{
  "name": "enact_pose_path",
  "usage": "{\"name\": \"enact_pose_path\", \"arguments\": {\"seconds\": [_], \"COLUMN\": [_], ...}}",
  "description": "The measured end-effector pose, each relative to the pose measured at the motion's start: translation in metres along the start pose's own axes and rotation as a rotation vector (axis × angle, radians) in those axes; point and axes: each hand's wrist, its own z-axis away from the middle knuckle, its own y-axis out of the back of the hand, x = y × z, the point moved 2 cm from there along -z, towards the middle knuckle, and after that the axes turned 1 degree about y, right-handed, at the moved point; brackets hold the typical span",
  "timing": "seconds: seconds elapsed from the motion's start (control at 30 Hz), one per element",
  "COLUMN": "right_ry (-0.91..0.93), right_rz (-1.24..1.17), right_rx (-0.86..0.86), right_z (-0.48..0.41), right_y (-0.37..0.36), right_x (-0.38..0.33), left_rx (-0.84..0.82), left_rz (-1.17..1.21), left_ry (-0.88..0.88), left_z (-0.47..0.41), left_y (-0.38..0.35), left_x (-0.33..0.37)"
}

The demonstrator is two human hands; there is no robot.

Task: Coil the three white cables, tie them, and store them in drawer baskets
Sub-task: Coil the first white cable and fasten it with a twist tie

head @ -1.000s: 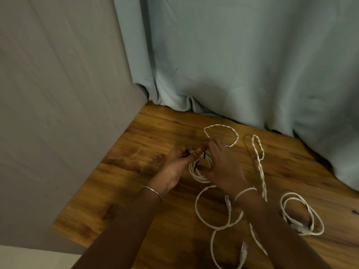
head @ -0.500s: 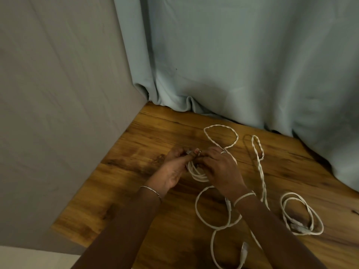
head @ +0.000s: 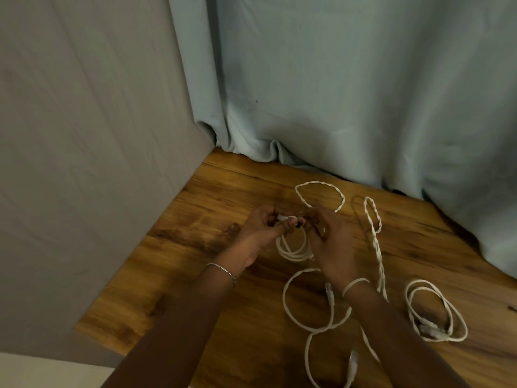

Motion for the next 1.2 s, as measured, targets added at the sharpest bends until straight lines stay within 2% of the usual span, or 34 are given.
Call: {"name": "enact_pose_path", "arguments": {"seconds": [0.23, 0.57, 0.7, 0.77, 0.87, 0.97, 1.2], "right_ry": [-0.188, -0.526, -0.689, -0.726, -0.701, -0.623, -0.365], "right_rz": [-0.101, -0.654, -0.748, -0.779, -0.857, -0.817, -0.383], "right_rx": [-0.064, -0.155, -0.379, -0.421, -0.43, -0.429, -0.375], "right_z": [-0.003, -0.009, -0.002, 0.001, 0.002, 0.003, -0.002], "right_y": [-0.001, -0.003, -0.009, -0.01, -0.008, -0.007, -0.009], "right_x": [0.004, 0.013, 0.026, 0.027, 0.022, 0.021, 0.017], "left_rx": [-0.047, -0.035, -0.046, -0.063, -0.084, -0.091, -0.056], "left_rz": [-0.107, 0.016, 0.016, 0.034, 0.011, -0.014, 0.043], "left_ry": [-0.057, -0.061, -0.073, -0.072, -0.093, -0.101, -0.077], "left_z": [-0.001, 0.004, 0.006, 0.008, 0.009, 0.009, 0.009], "left_y": [0.003, 0.003, 0.003, 0.003, 0.003, 0.003, 0.001], "left_x": [0.001, -0.006, -0.005, -0.004, -0.005, -0.004, 0.001]}}
